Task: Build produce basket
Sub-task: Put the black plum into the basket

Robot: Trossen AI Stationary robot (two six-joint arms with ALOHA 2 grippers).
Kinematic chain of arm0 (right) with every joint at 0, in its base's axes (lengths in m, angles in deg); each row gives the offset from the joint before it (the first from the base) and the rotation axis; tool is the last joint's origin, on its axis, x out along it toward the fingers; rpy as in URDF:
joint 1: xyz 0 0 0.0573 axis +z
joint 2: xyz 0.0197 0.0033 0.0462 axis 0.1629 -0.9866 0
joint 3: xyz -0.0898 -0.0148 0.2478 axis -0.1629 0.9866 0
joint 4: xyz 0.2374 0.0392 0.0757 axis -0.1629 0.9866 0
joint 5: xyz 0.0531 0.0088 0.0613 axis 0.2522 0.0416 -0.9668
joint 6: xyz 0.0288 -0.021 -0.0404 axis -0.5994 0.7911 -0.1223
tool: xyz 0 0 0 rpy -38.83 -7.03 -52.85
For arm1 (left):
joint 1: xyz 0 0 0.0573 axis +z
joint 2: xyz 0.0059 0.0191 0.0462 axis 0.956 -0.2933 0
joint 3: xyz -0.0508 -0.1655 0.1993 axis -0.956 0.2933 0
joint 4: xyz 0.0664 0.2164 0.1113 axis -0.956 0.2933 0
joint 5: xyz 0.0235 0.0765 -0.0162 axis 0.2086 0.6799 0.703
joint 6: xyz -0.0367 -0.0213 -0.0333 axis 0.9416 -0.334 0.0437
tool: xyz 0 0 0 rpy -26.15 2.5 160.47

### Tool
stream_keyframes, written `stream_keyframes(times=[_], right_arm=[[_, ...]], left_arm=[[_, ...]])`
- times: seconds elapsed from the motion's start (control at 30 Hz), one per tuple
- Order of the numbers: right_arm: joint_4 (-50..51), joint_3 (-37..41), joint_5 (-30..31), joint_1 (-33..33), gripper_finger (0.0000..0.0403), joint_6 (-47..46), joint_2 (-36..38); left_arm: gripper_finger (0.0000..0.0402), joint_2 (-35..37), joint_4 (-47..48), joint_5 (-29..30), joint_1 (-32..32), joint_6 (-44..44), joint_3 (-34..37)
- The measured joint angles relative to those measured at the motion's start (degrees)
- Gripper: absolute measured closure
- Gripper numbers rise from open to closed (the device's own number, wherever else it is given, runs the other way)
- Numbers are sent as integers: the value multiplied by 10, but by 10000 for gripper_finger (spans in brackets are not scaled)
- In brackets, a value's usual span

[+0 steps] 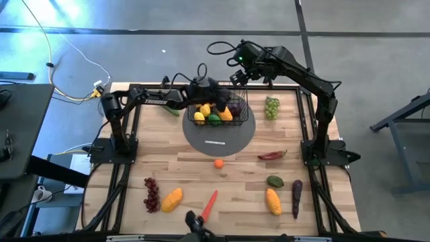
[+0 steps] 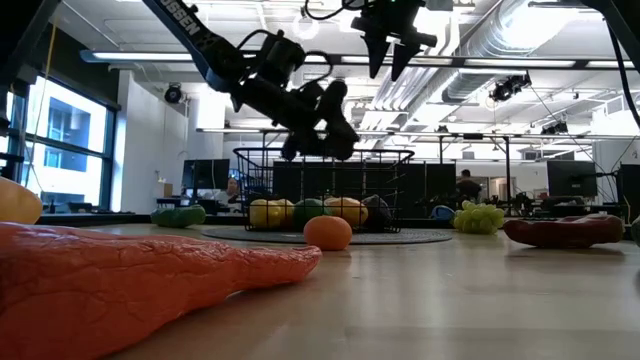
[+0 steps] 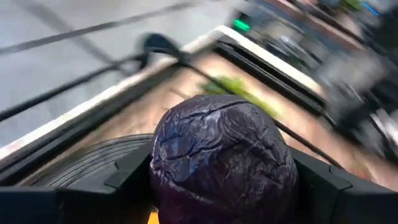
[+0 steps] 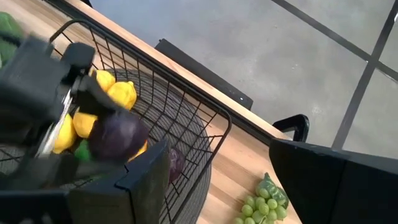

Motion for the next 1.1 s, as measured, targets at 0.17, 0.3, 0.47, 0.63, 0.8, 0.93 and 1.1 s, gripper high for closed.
stream_keyframes(times=[0.17, 0.3, 0.47, 0.63, 0.8, 0.93, 1.1], right_arm=[[0, 0, -4, 0, 148, 0, 0], [0, 0, -4, 0, 148, 6, 0], [0, 0, -8, 0, 148, 6, 0], [0, 0, -11, 0, 148, 6, 0], [-1, 0, -13, 0, 148, 6, 0], [-1, 0, -13, 0, 148, 6, 0], [-1, 0, -13, 0, 148, 6, 0]], left_arm=[[136, -1, 16, 69, 8, 37, 0], [136, -1, 13, 67, 12, 46, 0], [136, -1, 2, 45, 12, 49, 0], [136, -1, -10, 3, 9, 0, 0], [136, -1, -10, -11, 9, -36, 0], [136, -1, -12, -11, 7, -81, 0], [136, -1, -14, -13, 5, -94, 0]])
